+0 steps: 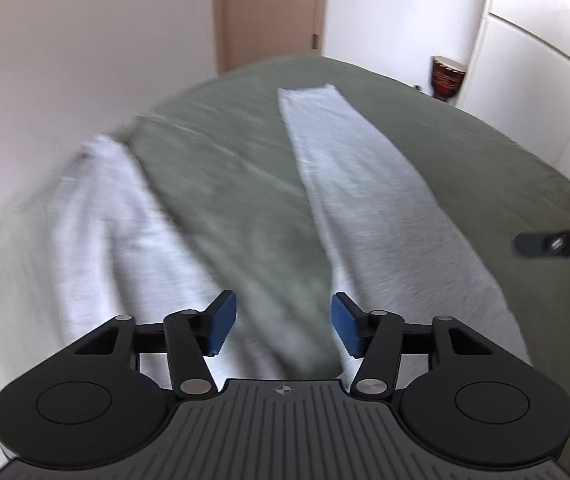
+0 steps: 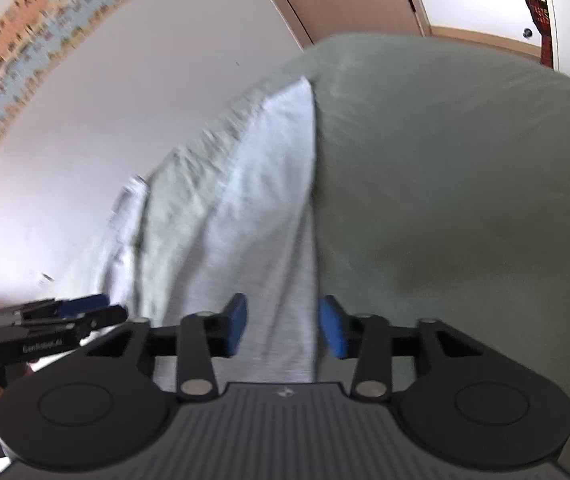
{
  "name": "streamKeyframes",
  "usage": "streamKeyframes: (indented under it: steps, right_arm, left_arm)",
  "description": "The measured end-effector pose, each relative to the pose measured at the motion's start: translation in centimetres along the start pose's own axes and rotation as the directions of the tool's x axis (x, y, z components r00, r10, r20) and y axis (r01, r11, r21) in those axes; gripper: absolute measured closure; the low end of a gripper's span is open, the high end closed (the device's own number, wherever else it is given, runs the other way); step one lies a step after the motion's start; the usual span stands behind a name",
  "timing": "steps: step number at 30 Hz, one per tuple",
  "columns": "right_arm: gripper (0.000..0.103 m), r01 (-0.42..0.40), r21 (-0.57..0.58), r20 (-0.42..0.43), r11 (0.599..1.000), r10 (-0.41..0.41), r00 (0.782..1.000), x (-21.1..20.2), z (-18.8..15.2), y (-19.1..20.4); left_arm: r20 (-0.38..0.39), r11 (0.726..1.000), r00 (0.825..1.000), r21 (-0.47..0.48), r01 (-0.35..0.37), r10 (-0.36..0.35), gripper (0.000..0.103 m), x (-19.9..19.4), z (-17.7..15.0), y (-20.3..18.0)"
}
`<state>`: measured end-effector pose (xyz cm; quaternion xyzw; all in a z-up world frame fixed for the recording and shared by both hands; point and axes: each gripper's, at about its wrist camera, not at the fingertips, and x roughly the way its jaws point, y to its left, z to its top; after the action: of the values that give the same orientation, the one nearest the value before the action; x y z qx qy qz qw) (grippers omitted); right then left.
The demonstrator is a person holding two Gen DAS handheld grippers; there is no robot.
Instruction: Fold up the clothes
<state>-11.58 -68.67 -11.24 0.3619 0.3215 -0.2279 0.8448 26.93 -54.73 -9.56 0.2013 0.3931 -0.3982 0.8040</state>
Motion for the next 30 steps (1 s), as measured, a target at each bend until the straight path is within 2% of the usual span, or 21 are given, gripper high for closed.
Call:
streamKeyframes:
  steps: [2,3,9,15,19,23,30]
  right_arm:
    - [0.024,0.002,-0.027,0.004,1.000,-0.002,1.000,-0.6,-0.1,1.2]
    - [0.021,-0.003,-0.038,0.003,0.999,0.003,1.000,-0.7,-0.2,1.8]
    - [0.017,-0.045,-0.118,-0.039,0.992,0.040,0.998,-0.3,-1.6,7.0]
    - [0.018,-0.050,-0.230,-0.086,0.972,0.031,0.996,2.1,-3.9,12.8]
    - [0.026,-0.075,-0.273,-0.124,0.959,0.042,0.991,4.0,-4.5,15.8]
    - [0.027,-0.095,-0.286,-0.158,0.954,0.051,0.986,6.2,-4.2,17.9]
    - [0.029,-0.065,-0.300,-0.202,0.952,0.003,0.979,12.2,-1.8,19.6]
  left_arm:
    - [-0.003,0.999,0.999,-0.027,-0.033,0.033,0.051,-2.1,-1.1,1.2]
    - [-0.007,0.998,0.999,-0.042,-0.046,0.045,0.051,-3.1,-1.8,1.8]
    - [-0.038,0.994,0.996,-0.074,-0.079,0.077,0.051,-6.3,-5.4,3.6]
    - [-0.081,0.987,0.995,-0.143,-0.066,0.055,0.051,-7.0,-8.6,6.1]
    - [-0.084,0.977,0.996,-0.209,-0.039,0.021,0.051,-6.5,-9.6,8.2]
    - [-0.078,0.958,0.997,-0.287,-0.005,-0.018,0.051,-5.7,-10.3,10.6]
    - [-0.076,0.946,0.997,-0.325,0.003,-0.029,0.051,-2.8,-9.6,13.0]
